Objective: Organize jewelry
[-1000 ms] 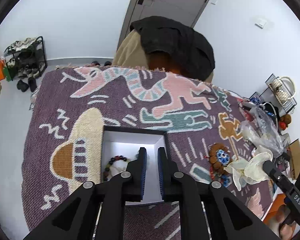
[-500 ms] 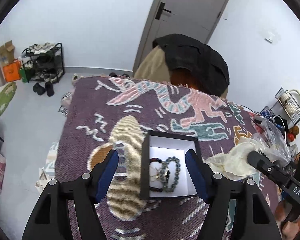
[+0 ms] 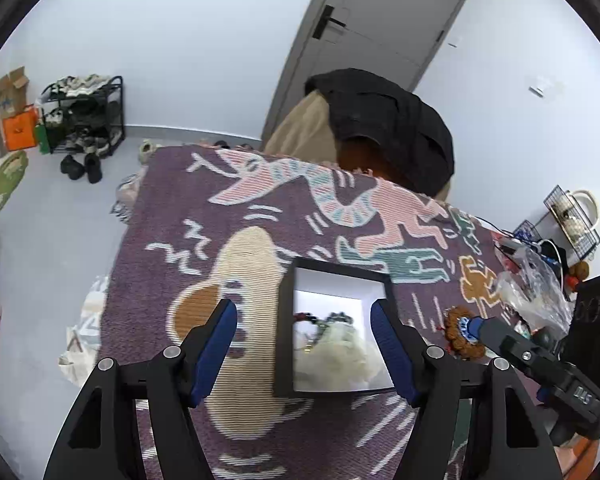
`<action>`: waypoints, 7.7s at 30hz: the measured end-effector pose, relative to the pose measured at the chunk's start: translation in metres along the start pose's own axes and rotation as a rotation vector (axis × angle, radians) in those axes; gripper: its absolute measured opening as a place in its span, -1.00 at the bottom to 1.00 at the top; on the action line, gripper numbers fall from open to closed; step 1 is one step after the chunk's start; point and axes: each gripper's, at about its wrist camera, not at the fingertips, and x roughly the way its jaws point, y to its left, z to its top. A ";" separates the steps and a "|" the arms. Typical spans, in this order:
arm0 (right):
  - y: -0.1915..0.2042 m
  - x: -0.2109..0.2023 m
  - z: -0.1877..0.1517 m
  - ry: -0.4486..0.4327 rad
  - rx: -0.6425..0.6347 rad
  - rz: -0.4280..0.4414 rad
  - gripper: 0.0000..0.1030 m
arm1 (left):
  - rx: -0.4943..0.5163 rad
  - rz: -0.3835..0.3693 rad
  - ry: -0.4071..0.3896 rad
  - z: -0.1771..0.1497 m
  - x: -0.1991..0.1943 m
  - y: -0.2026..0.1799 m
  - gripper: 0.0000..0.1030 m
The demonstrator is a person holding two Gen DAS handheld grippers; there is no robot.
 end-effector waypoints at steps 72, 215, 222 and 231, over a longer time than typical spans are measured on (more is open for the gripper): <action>-0.138 -0.188 -0.014 -0.312 0.242 -0.076 -0.62 | 0.261 -0.178 0.197 -0.065 0.109 -0.211 0.35; -0.180 -0.165 -0.045 -0.146 0.265 -0.222 0.27 | 0.334 -0.109 -0.019 -0.055 0.045 -0.213 0.99; -0.192 -0.143 -0.047 -0.087 0.296 -0.194 -0.03 | 0.319 -0.116 0.002 -0.058 0.060 -0.209 0.93; -0.194 -0.106 -0.045 -0.019 0.338 -0.153 -0.24 | 0.298 -0.129 0.036 -0.063 0.075 -0.193 0.79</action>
